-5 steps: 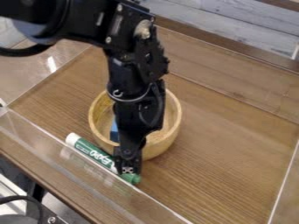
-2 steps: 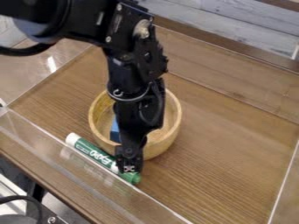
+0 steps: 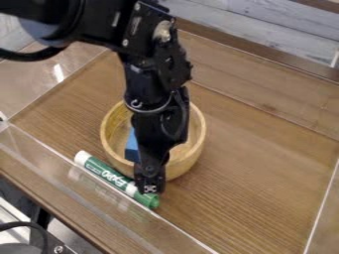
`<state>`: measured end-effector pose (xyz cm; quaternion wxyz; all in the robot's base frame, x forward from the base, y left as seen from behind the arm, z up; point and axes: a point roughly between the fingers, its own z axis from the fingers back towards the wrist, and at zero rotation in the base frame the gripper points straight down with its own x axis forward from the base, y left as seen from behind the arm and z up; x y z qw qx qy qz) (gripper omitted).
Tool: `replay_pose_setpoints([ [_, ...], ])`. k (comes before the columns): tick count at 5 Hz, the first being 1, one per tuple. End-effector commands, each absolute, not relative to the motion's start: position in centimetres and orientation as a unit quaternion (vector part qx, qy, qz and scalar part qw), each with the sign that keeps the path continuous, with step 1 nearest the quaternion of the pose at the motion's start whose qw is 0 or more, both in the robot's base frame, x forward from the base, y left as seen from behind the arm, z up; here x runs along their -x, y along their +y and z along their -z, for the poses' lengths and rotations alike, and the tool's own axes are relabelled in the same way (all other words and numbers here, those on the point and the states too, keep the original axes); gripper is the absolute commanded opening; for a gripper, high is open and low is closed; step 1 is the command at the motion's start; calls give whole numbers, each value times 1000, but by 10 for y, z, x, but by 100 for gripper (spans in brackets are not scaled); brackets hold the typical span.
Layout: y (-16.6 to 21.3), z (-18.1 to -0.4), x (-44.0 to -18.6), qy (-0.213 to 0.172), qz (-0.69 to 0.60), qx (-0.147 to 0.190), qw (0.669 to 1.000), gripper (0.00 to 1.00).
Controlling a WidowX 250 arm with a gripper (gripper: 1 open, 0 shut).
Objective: Put the green marker in the brown bowl
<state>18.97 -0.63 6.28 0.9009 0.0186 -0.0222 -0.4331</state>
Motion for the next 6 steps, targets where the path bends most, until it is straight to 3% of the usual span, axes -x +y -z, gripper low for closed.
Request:
replay_pose_setpoints([
  [1,-5,-70,-201,-44,428,-26,902,100],
  [6,-4,-68,-208,-55,418,-25,906,100],
])
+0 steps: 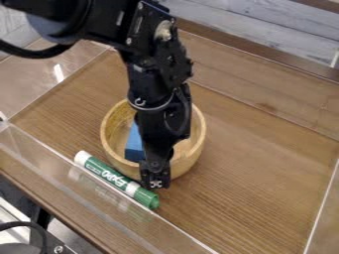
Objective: Put the green marker in the brown bowl
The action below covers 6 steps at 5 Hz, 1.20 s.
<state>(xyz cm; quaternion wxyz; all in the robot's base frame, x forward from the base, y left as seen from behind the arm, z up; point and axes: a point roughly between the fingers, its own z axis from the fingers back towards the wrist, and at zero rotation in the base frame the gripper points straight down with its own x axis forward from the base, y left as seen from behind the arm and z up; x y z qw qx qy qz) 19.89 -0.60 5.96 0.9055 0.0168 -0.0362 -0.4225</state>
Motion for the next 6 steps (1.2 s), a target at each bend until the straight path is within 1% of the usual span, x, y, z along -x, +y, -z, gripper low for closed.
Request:
replay_pose_setpoints([
  [1,-6,-61,-206,-53,414,-25,908,100],
  [3,-10,-47,-201,-48,410,-24,911,100],
  [6,-13,-24,-202,-39,414,-23,909,100],
])
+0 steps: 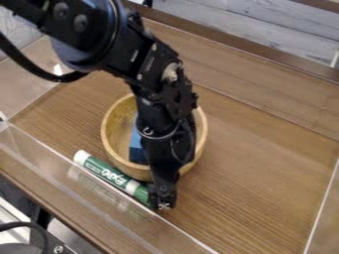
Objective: Put the green marker in the brown bowl
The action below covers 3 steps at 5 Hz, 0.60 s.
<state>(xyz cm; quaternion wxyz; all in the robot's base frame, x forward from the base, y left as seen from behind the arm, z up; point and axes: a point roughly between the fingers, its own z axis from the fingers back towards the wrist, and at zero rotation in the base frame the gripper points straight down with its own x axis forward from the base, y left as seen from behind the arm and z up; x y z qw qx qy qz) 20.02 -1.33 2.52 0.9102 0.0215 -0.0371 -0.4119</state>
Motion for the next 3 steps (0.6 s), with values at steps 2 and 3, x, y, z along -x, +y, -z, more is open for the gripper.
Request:
replay_pose_setpoints([
  [2,-14,-15,-202,-35,414,-23,910,100],
  [3,-15,-14,-202,-35,412,-23,910,0],
])
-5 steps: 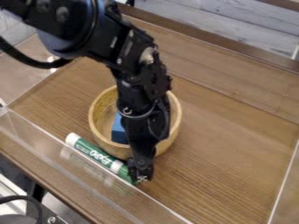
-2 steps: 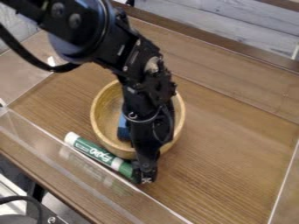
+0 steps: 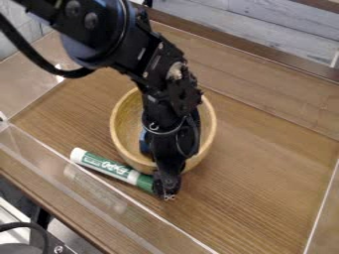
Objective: Put the green marker in the brown bowl
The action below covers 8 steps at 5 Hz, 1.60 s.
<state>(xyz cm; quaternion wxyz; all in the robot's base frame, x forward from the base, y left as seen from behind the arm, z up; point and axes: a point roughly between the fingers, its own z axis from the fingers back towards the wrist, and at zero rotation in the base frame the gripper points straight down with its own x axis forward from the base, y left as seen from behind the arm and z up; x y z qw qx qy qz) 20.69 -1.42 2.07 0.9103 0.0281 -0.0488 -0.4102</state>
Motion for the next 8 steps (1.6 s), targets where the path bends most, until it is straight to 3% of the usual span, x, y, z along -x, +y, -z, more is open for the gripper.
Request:
replay_pose_setpoints([
  [1,-15,-12,-201,-36,411,-22,910,0],
  [8,-25,-17,-196,-43,408,-10,912,0],
])
